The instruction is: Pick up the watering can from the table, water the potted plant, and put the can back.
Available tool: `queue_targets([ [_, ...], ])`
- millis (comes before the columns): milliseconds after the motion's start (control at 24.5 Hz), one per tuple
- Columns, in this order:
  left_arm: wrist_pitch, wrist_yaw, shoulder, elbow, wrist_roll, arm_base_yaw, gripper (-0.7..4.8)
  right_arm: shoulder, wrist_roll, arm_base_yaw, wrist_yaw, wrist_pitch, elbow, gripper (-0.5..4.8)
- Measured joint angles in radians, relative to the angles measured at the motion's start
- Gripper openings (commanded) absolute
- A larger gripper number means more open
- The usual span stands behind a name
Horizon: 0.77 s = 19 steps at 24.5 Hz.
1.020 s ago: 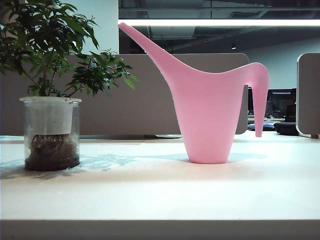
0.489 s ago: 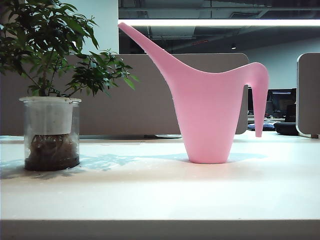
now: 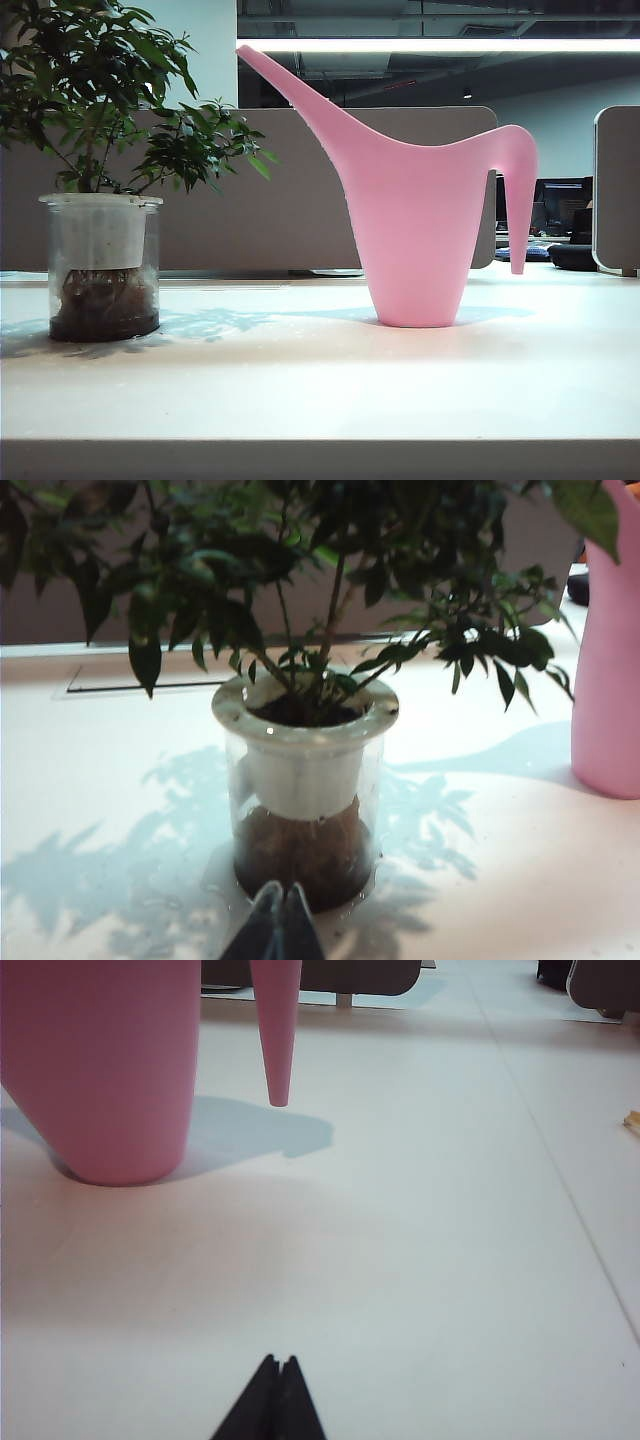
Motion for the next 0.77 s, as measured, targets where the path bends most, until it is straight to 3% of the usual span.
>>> queue_targets([
  [775, -0.014, 0.0, 0.0, 0.0, -0.002, 0.0, -0.05, 0.0, 0.0, 0.0, 0.0, 0.0, 0.0, -0.01],
])
